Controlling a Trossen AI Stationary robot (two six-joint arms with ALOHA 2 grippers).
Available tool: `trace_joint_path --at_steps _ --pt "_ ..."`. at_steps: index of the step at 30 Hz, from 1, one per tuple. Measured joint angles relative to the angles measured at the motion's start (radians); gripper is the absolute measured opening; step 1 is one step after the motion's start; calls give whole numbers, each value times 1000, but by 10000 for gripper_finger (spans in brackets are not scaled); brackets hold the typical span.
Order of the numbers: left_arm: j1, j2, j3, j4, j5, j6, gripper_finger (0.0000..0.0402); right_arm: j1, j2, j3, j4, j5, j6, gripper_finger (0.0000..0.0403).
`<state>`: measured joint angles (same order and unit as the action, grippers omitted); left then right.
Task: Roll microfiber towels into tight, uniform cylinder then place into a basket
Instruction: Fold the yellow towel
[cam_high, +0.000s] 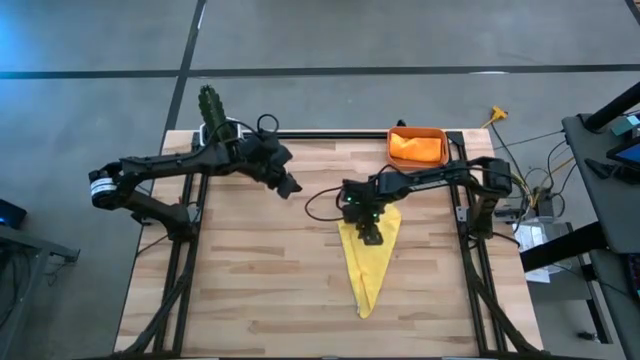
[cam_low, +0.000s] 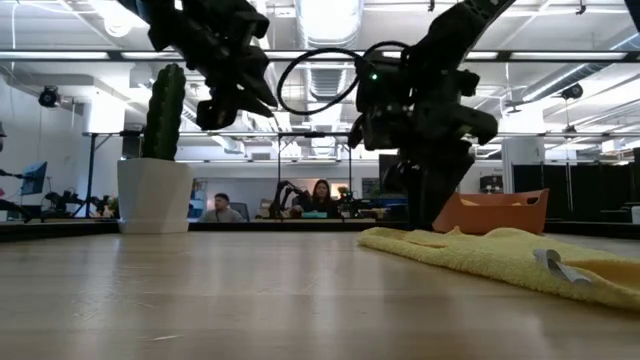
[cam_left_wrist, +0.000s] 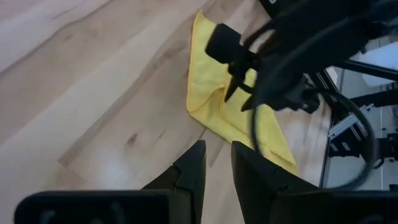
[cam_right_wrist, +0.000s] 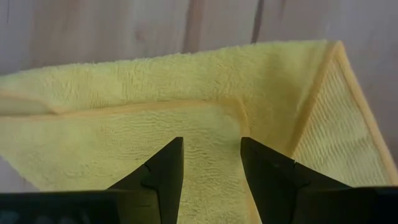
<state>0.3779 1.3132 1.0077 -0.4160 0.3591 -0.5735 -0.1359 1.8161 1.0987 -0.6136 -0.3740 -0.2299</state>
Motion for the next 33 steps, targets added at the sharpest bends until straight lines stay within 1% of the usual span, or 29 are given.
trace_joint_path --at_steps 5,9,13,18,21,25,29,33 --pt "-9 0 0 -32 0 10 61 -7 -7 -2 0 1 43 155" --pt "-9 1 0 -43 0 37 61 -6 -5 -7 9 1 7 155" --pt "-9 1 0 -42 0 60 61 -4 8 -7 60 3 -3 155" --pt "-12 1 0 -41 0 58 61 -4 17 -3 118 8 62 155" --pt "-13 1 0 -40 0 60 61 -2 18 -6 120 7 63 153" --pt "-13 1 0 -41 0 65 61 0 18 -21 95 0 19 140" --pt "-13 1 0 -41 0 67 61 0 18 -30 96 0 -29 117" --pt "-13 1 0 -41 0 83 61 0 18 -30 111 9 -41 102"
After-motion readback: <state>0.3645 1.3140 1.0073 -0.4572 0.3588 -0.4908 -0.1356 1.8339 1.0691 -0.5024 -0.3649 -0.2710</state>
